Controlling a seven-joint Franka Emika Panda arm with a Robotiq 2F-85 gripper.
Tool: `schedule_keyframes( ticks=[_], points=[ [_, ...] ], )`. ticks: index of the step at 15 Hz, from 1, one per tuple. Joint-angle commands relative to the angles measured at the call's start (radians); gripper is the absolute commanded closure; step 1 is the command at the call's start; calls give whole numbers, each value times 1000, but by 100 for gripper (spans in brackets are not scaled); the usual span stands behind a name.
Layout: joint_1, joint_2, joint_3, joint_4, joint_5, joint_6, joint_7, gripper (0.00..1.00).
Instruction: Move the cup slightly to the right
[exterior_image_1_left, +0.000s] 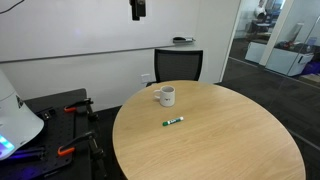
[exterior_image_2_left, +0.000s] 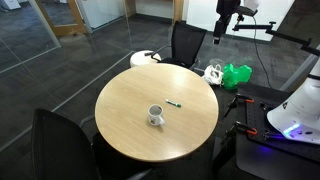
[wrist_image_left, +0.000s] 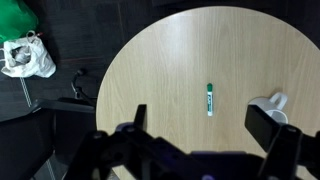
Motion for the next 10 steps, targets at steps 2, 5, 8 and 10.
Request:
schedule_keyframes(
  ticks=[2,5,8,10],
  points=[
    [26,38,-9,39,4,75,-16,0],
    [48,96,-3,67,21,168,-22,0],
    [84,163,-2,82,60,271,-51,0],
    [110,216,-4,87,109,348,-97,0]
  ],
)
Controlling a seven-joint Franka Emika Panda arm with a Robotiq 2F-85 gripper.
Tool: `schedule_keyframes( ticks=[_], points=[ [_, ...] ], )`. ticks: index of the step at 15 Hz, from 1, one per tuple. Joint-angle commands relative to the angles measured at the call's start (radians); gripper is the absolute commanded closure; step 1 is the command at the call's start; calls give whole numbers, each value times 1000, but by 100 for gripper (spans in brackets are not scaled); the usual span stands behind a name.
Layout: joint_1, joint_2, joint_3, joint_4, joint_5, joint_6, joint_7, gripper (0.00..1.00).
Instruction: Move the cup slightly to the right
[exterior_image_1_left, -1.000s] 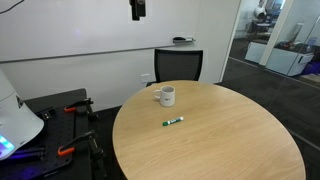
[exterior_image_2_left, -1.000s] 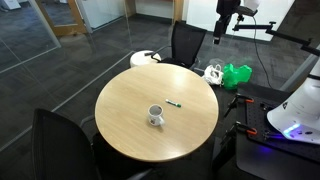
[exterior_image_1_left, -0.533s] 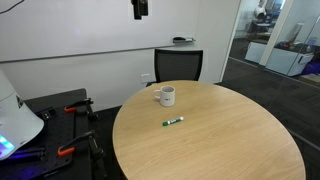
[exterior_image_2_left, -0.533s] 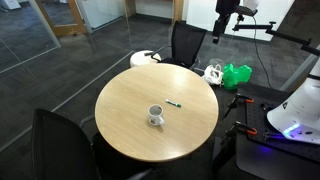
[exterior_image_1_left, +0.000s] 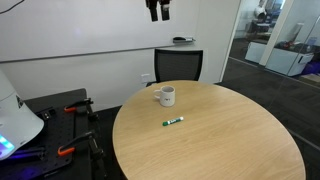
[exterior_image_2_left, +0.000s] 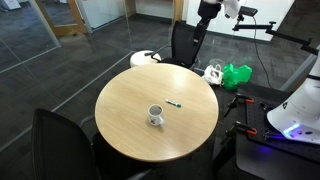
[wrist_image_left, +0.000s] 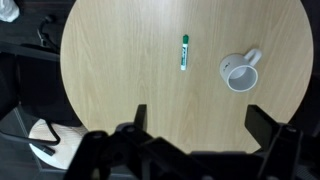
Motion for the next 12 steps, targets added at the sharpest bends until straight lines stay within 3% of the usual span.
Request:
schedule_keyframes(
  ticks=[1,7,12],
  points=[
    [45,113,-7,40,95,115,-94,0],
    [75,303,7,61,203,313,-229,0],
    [68,463,44,99,262,394,-314,0]
  ],
)
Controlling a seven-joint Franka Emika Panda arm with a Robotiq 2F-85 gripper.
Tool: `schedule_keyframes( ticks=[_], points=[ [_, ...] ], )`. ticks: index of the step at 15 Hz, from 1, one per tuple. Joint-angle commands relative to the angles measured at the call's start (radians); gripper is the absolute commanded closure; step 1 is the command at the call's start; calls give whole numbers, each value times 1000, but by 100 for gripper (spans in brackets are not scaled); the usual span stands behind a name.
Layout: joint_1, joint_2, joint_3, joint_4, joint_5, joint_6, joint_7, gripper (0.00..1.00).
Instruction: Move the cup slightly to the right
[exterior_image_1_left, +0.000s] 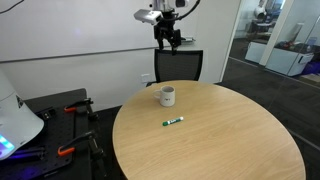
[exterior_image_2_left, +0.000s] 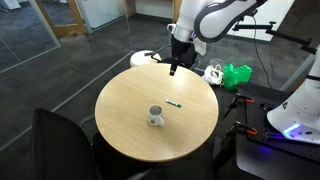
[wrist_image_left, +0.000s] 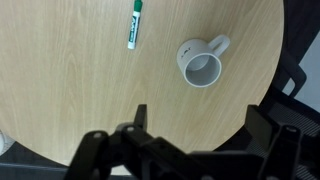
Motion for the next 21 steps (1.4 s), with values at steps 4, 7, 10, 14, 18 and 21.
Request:
schedule_keyframes(
  ticks=[4,7,10,14,18,21],
  points=[
    [-16,209,60,94,31,67,-52,0],
    [-15,298,75,136,12,89,-33,0],
    [-3,379,70,181,-19,102,0,0],
    [16,482,47,255,-77,120,32,0],
    [16,564,45,328,-104,124,59,0],
    [-7,542,65,290,-96,118,29,0]
  ],
)
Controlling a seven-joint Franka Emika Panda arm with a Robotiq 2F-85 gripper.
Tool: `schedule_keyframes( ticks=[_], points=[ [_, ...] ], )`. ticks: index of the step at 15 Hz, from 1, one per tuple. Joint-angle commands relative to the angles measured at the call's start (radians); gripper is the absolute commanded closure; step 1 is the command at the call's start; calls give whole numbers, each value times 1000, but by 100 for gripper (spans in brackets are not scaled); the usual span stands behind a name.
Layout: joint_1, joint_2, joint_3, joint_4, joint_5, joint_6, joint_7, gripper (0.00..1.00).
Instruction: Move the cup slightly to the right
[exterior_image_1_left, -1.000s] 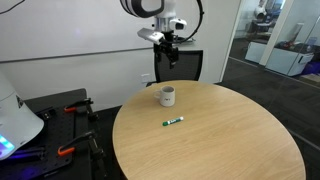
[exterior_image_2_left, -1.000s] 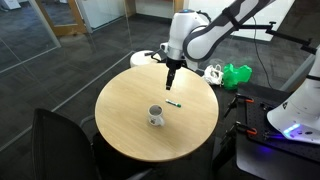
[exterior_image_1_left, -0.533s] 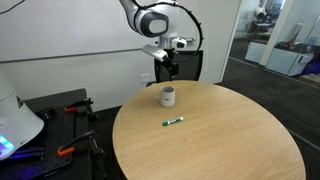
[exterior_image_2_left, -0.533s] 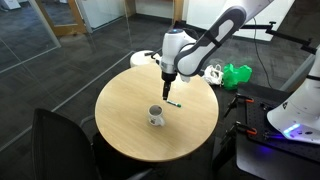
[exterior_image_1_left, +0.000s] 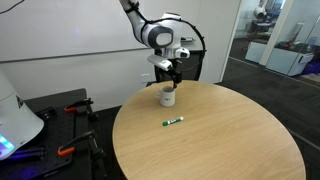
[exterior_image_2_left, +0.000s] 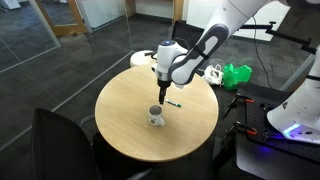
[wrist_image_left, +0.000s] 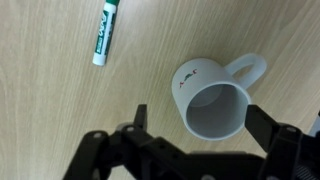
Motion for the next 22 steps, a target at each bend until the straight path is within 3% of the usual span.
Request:
schedule_keyframes(
  ticks=[1,12,22],
  points=[
    [-10,1,10,2,-13,-3,9,0],
    [8,3,-6,-3,-37,35,24,0],
    [28,142,-16,111,-53,76,41,0]
  ],
)
